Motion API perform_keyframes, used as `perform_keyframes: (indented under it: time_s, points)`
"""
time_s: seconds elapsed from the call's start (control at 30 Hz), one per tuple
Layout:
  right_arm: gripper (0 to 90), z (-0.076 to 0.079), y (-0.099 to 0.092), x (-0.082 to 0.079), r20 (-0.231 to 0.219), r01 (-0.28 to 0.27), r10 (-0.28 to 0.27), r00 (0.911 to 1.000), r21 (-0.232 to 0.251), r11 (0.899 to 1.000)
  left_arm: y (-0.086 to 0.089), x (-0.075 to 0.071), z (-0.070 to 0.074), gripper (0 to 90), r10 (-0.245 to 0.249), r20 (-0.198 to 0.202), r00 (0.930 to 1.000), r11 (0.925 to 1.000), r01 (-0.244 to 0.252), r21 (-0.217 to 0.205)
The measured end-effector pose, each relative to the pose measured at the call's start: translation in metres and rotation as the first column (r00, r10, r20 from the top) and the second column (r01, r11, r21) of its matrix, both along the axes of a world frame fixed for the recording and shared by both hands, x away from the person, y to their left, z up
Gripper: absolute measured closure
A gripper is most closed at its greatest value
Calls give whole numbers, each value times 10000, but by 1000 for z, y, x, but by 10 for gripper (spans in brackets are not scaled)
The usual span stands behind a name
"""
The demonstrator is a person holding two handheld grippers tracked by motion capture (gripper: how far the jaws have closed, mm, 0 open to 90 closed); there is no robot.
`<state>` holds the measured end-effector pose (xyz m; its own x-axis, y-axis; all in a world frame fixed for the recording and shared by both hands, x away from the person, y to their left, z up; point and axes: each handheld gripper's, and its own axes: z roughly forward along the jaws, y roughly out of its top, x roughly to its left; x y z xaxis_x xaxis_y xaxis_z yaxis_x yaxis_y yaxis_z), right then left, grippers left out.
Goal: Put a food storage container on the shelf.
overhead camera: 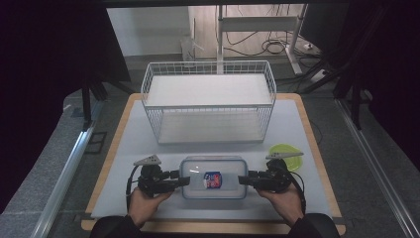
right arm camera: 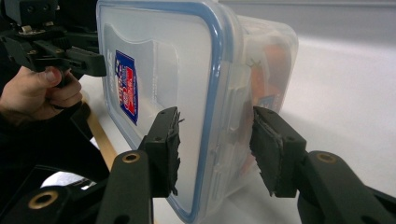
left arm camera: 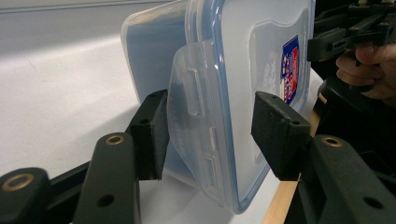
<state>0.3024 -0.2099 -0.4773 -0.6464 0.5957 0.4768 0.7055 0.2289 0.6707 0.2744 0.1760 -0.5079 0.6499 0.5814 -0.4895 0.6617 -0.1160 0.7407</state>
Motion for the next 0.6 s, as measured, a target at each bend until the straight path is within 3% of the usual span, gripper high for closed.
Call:
perform_keyframes:
  time_s: [0.17,0.27,0.6]
  points:
    - [539,6,-1,2,279,61,-64,9996,88,9999,-1,2,6,483,-22,140,9999,9999,21,120]
    - [541,14,-2,4,488,28,-42,9988,293,9996,-1,3,15,483,26,476,9989,9999,-32,136]
    - [542,35,3,14,963,-144,106,9953,383,9992,5,11,41,485,176,953,9953,9997,-189,128]
